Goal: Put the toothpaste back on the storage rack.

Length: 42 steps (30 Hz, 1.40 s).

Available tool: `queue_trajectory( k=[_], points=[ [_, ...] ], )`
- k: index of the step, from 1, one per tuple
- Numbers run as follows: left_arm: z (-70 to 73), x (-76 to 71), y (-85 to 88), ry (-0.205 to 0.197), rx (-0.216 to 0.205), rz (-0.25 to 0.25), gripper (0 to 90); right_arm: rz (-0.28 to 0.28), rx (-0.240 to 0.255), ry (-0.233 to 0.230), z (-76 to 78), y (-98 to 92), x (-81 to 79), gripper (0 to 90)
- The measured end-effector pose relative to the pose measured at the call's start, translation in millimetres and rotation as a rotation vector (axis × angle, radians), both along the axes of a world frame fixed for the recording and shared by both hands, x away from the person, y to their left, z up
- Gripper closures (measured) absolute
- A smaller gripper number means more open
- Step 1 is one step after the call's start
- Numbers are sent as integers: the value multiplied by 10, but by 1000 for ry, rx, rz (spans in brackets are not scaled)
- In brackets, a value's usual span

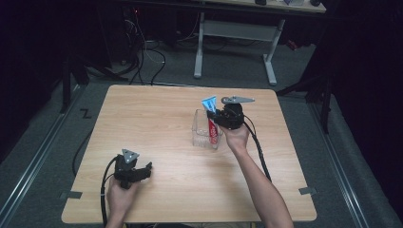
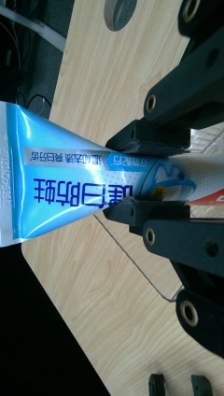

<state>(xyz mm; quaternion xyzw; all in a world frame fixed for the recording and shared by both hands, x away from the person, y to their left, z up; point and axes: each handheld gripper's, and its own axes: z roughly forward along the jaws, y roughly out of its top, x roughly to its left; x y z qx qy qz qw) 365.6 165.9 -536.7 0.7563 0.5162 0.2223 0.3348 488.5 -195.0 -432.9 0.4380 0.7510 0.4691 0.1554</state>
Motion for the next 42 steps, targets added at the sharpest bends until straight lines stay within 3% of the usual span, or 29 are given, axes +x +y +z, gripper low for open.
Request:
queue_trajectory(
  k=[12,33,42],
  points=[
    [0,-3,1,0,0,-2,227,-2,21,-4,-13,-10,-21,699],
    [0,-5,2,0,0,-4,227,16,-14,8,-39,72,-48,698],
    [0,-5,1,0,0,-4,227,17,-5,12,-47,68,-46,693]
  ],
)
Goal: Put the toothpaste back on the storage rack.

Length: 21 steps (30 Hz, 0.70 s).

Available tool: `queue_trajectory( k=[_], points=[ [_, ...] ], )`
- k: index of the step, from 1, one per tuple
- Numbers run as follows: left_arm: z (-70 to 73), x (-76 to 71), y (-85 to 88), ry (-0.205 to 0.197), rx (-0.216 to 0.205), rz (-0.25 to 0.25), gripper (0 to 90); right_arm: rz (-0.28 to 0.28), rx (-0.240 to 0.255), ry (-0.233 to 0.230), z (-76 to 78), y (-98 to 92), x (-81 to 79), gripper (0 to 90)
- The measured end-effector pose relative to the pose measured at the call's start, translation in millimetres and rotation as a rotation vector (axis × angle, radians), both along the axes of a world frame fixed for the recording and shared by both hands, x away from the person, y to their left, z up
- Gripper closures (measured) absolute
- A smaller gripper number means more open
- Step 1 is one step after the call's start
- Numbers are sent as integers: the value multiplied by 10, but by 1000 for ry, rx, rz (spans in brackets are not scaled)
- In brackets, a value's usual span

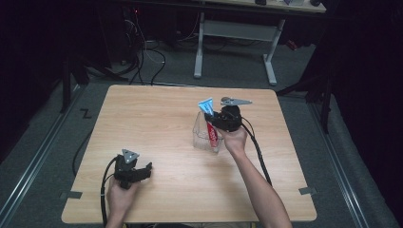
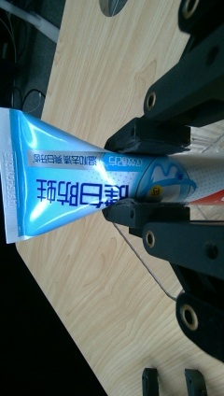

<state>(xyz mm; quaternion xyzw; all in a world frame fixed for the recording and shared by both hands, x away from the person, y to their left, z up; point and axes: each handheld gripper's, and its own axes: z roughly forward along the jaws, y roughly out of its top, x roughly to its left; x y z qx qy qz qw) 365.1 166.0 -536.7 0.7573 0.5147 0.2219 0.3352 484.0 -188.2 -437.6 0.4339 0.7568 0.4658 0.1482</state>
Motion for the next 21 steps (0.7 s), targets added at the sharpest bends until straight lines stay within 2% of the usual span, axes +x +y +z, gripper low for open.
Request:
queue_trajectory(
  k=[9,14,21],
  points=[
    [0,1,0,0,0,0,227,-1,-17,12,-19,17,16,642],
    [0,1,-1,0,0,1,227,-3,-29,2,-4,12,6,633],
    [0,2,-1,0,0,1,227,-3,-15,-27,109,-49,-61,579]
  ],
)
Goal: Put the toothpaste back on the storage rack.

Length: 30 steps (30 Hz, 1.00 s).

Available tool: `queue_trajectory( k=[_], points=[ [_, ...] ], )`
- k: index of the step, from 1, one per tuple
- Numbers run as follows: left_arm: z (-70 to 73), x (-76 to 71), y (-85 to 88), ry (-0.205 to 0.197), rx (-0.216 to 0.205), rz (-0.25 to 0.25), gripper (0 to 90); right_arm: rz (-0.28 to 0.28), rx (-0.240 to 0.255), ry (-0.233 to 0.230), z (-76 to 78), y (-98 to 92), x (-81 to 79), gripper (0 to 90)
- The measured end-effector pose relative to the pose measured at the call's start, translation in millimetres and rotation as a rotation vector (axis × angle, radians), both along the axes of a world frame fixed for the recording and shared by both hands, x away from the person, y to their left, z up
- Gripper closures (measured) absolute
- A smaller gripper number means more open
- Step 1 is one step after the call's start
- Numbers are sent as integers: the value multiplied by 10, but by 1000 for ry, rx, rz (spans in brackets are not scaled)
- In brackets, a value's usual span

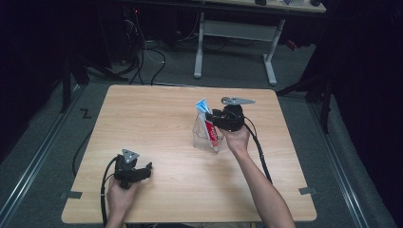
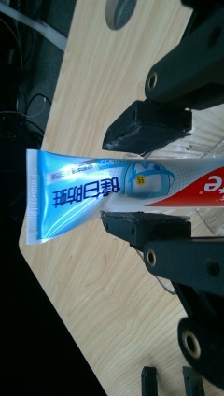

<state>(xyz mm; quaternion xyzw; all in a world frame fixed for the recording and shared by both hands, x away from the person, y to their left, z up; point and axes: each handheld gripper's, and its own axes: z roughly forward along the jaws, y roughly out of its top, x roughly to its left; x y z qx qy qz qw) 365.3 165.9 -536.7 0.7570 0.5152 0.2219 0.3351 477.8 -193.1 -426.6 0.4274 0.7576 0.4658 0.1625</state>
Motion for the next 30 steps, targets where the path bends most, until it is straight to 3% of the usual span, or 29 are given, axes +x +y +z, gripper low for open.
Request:
queue_trajectory(
  k=[12,15,30],
  points=[
    [0,1,-2,0,0,1,227,-13,0,-14,142,-224,-134,560],
    [0,2,-2,0,0,1,227,-16,-3,-36,172,-284,-198,573],
    [0,4,-3,1,0,2,227,-65,17,-55,145,-614,-464,581]
  ],
)
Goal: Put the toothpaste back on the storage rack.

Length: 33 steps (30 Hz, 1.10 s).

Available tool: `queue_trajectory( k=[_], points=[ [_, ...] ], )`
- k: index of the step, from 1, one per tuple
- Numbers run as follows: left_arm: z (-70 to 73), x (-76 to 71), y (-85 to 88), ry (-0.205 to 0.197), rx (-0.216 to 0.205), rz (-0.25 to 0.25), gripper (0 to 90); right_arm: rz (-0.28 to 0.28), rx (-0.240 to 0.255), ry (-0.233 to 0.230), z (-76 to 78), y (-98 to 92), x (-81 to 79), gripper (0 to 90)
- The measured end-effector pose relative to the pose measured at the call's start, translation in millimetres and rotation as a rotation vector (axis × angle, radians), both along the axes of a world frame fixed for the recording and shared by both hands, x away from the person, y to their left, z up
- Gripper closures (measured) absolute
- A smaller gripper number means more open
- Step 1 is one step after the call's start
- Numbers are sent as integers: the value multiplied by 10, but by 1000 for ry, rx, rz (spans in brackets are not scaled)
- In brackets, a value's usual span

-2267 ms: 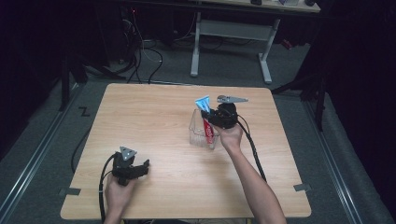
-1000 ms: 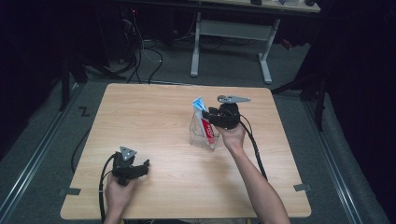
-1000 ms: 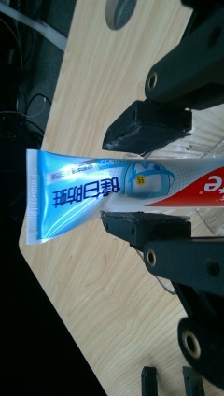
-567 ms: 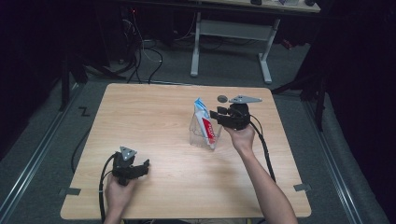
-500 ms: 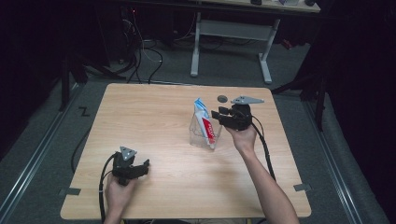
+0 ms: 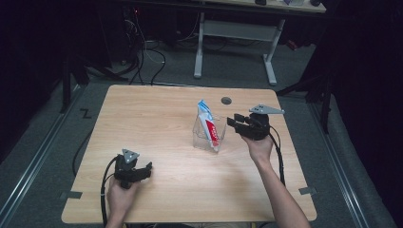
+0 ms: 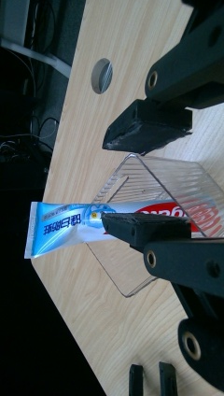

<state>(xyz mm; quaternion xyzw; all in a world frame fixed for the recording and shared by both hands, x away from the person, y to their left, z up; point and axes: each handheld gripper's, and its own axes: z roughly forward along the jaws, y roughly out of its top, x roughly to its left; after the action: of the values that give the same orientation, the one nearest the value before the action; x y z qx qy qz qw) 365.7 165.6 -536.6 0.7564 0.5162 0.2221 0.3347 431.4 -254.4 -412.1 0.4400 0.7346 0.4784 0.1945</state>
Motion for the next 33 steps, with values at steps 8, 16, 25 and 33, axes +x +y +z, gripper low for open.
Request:
queue_trajectory(
  k=[8,16,25,33],
  points=[
    [0,0,0,0,0,0,227,-14,26,-2,-28,-102,-96,578],
    [0,0,-1,0,0,0,227,-38,41,-3,-61,-222,-205,576],
    [0,0,-1,0,0,1,227,-63,60,4,-120,-339,-307,570],
    [0,0,-1,0,1,1,227,-73,66,10,-186,-398,-385,569]
  ],
)
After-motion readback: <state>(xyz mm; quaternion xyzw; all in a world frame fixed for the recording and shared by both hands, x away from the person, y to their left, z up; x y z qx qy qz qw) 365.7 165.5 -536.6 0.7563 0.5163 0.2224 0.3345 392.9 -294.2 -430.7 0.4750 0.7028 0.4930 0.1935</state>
